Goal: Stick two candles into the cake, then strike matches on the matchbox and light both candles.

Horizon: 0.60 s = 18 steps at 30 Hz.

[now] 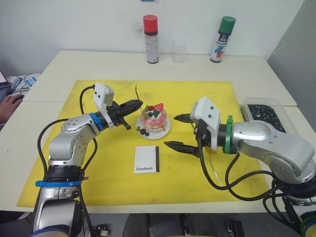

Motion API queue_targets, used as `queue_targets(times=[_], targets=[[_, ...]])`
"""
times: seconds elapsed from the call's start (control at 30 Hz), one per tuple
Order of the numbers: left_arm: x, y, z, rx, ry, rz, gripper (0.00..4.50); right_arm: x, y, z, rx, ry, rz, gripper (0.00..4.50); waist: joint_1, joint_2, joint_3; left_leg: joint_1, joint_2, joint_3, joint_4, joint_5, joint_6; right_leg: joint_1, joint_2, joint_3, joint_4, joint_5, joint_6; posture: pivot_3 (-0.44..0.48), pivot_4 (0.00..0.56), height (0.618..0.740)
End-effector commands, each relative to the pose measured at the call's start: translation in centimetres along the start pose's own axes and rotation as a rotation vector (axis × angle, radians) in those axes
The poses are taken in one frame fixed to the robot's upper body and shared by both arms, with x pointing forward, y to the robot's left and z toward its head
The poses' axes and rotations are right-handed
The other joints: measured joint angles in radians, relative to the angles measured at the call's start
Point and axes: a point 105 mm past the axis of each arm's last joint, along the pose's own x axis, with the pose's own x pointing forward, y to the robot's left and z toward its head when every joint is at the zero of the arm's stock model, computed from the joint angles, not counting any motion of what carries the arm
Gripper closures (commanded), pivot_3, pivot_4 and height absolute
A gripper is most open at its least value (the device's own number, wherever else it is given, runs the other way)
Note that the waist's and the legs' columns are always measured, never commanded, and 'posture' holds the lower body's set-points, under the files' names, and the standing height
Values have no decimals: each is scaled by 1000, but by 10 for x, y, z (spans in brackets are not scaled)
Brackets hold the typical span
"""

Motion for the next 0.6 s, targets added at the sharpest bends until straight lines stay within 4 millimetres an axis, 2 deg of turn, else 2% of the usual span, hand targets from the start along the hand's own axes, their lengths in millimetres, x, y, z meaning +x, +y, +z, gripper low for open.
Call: queue_targets(times=[0.03,0.33,0.6], targets=[[4,-3,12,42,-27,-22,4500,-4,1,11,-47,-33,-11,34,0,0,0,0,0,0,0,0,0,0,0,0,0,0,0,0,150,740],[4,-12,15,12,-19,-78,4500,-5,3,8,-44,-22,-8,34,0,0,0,0,0,0,0,0,0,1,0,0,0,0,0,0,150,740],[2,-9,18,33,-19,-66,4500,-4,3,6,-43,-20,-1,34,0,0,0,1,0,-1,1,0,0,2,0,-1,0,0,0,0,150,740]])
